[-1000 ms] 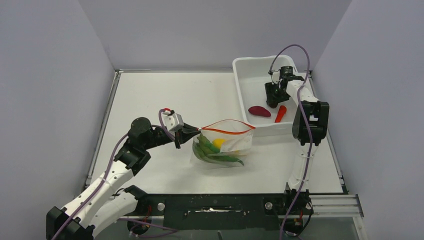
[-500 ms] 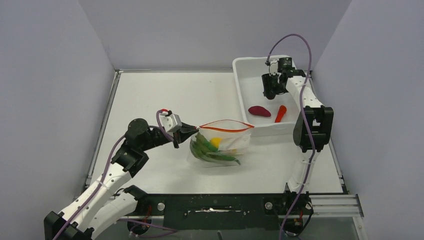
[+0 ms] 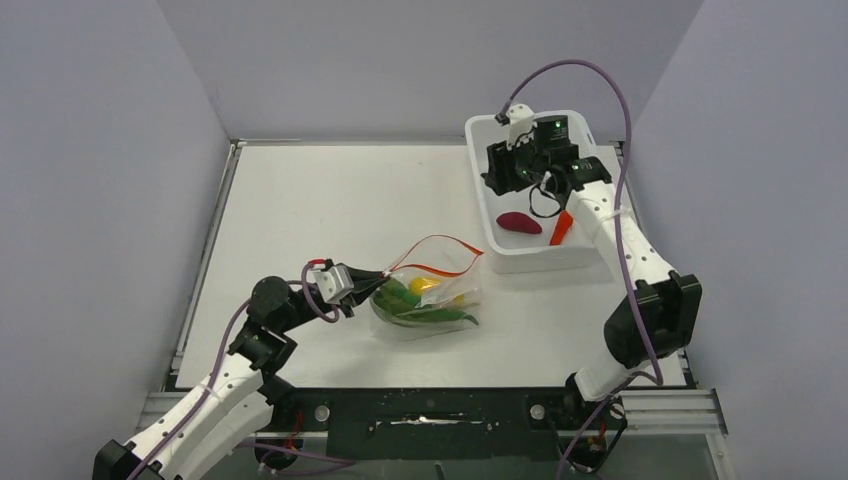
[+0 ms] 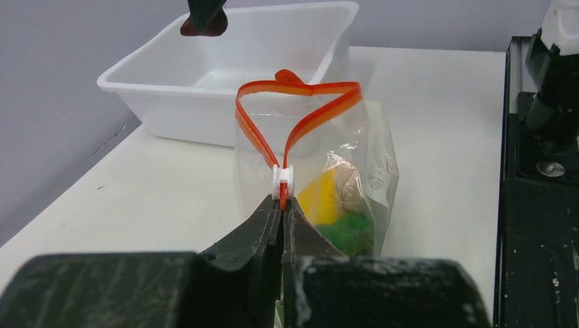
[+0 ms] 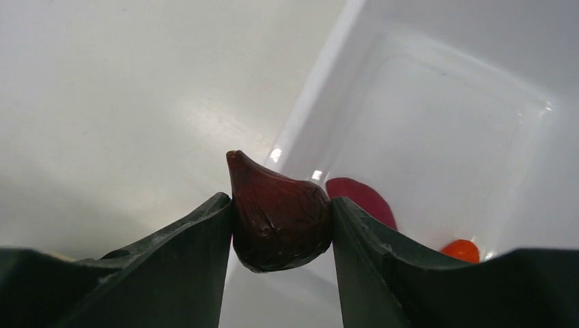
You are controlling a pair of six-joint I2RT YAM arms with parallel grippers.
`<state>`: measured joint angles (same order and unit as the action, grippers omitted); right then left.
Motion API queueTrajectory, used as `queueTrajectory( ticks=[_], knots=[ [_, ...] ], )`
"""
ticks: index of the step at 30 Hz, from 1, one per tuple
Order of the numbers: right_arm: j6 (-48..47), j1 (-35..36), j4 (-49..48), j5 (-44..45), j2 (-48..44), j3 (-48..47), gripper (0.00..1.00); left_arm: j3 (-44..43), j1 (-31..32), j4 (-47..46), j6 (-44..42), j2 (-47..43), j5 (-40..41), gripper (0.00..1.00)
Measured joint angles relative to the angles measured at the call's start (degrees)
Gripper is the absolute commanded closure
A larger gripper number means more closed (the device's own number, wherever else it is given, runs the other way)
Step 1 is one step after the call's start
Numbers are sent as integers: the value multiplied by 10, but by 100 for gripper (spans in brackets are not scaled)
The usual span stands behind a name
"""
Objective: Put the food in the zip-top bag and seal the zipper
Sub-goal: Pick up the fake vegetable from the bin, then place the fake vegetable in the zipper food storage bag.
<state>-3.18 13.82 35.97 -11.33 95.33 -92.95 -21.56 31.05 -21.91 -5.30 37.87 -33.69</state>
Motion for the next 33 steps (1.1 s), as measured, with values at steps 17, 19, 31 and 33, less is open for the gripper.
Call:
queueTrajectory(
  ticks=[17,19,31,33],
  knots=[
    [2,102,-97,-249,-224,181,58,67,0,-111,-15,-22,-25,100],
    [-13,130,-86,-273,-223,181,57,67,0,-112,-17,-18,-29,100],
    [-92,215,-5,-298,-231,175,56,72,0,-140,-14,-28,-45,100],
    [-101,215,5,-296,-232,175,55,74,0,-144,-13,-31,-45,100]
  ],
)
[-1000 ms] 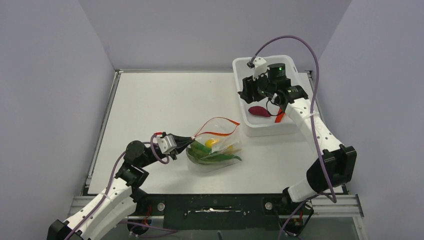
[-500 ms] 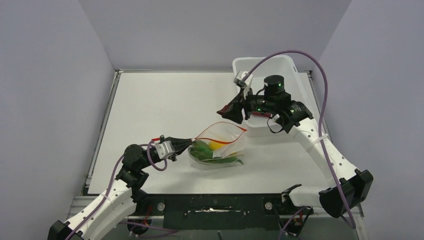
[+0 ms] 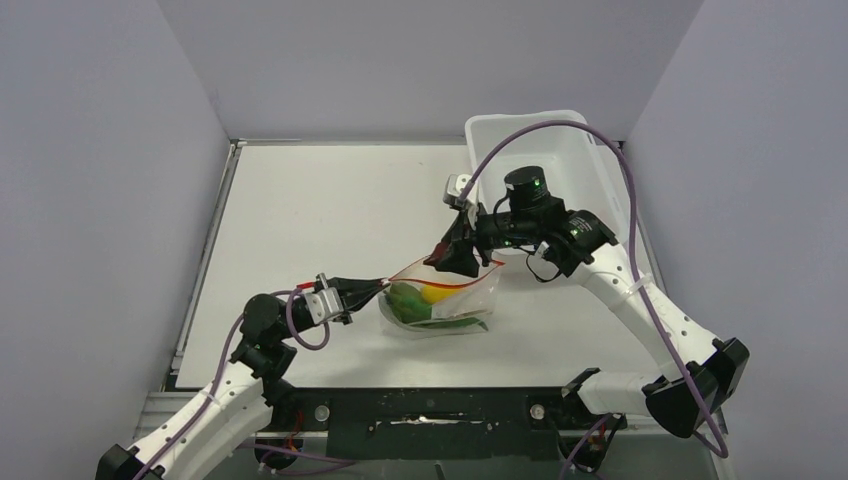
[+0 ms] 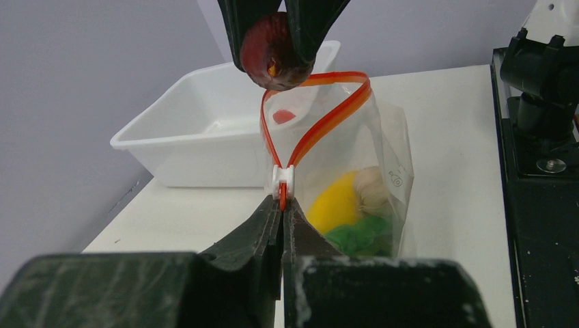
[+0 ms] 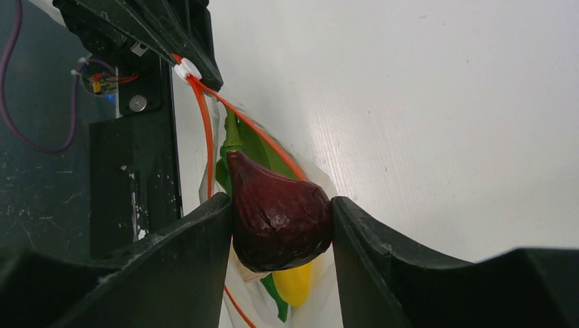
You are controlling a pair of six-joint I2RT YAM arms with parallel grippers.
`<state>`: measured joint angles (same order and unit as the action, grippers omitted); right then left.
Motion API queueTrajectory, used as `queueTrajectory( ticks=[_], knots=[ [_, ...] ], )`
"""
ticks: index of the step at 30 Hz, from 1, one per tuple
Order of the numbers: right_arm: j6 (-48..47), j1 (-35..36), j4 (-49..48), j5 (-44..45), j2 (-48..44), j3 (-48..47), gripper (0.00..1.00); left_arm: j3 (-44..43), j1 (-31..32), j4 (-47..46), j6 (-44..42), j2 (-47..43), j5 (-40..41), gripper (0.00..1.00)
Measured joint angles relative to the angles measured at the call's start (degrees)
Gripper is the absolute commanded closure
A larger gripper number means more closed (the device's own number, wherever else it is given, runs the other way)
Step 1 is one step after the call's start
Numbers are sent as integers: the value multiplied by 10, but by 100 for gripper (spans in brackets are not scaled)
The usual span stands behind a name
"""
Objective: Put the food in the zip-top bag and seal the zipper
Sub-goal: Place the fake vegetable in the zipper food storage bag.
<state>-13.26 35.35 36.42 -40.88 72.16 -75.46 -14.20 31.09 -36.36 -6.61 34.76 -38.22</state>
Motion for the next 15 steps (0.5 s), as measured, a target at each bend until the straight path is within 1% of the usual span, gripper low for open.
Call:
queueTrajectory(
  ticks=[6,10,12,15],
  knots=[
    [-25,15,30,2,5,0,49,12,0,-16,5,0,-2,100],
    [-30,37,40,10,25,0,41,16,0,-29,10,2,-6,100],
    [-30,43,44,19,38,0,36,17,0,-33,12,2,-8,100],
    [-28,45,50,34,49,0,31,17,0,-33,13,2,-11,100]
  ],
)
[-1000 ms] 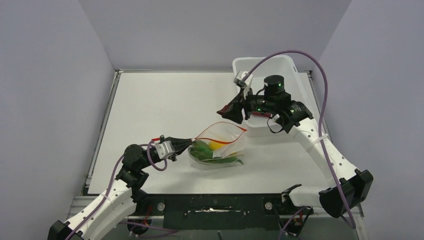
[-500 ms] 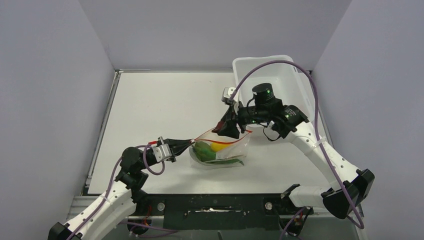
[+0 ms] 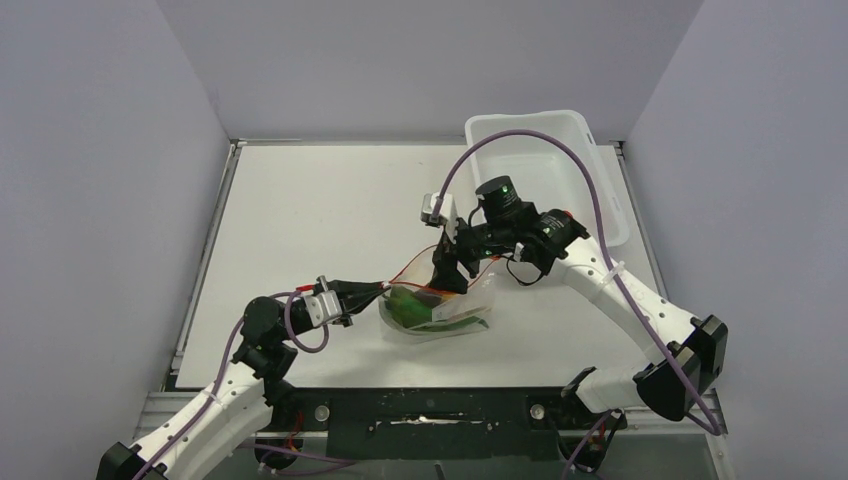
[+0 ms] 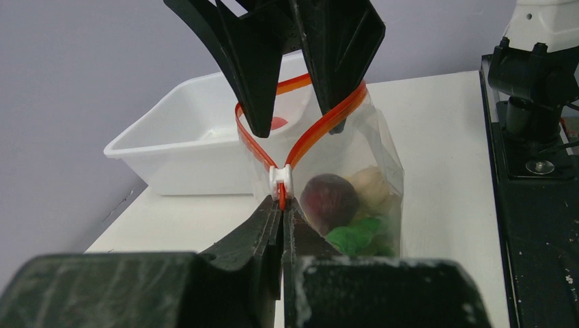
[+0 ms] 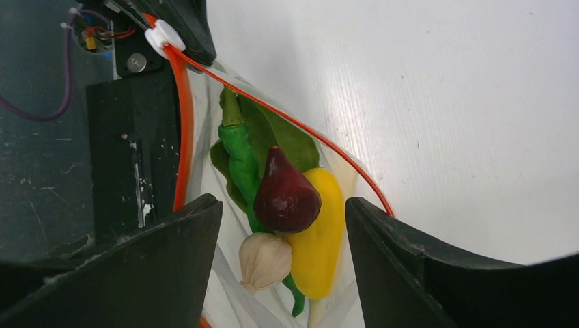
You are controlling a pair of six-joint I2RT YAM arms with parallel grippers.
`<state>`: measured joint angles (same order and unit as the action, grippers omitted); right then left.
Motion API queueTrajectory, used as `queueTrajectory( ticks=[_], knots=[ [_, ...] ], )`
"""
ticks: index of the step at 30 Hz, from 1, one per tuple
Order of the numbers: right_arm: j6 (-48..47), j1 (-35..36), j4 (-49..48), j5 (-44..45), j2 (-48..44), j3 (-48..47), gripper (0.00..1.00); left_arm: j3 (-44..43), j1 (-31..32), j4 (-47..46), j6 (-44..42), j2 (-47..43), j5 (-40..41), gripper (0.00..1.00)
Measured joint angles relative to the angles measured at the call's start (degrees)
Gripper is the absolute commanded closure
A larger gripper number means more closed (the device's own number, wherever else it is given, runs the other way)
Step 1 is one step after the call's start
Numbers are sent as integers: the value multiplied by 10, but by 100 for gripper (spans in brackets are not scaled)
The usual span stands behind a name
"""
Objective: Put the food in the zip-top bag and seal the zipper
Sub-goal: Place the fake vegetable in the zipper food storage bag, then pick up the fake vegetable from the bin.
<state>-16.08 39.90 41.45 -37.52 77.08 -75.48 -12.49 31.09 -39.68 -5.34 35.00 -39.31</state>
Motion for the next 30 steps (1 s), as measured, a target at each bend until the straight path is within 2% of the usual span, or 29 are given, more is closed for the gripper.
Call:
queueTrajectory(
  ticks=[10,18,24,30],
  knots=[
    [23,-1,-1,31,2,-19,29,0,0,2,-1,-4,-7,100],
    [67,-14,-44,70,-25,-26,27,0,0,10,-10,-5,-13,100],
    [130,-74,-111,137,-81,-18,27,0,0,16,-14,-12,-15,100],
    [197,-151,-146,267,-115,-14,27,0,0,19,-14,-12,-18,100]
  ],
)
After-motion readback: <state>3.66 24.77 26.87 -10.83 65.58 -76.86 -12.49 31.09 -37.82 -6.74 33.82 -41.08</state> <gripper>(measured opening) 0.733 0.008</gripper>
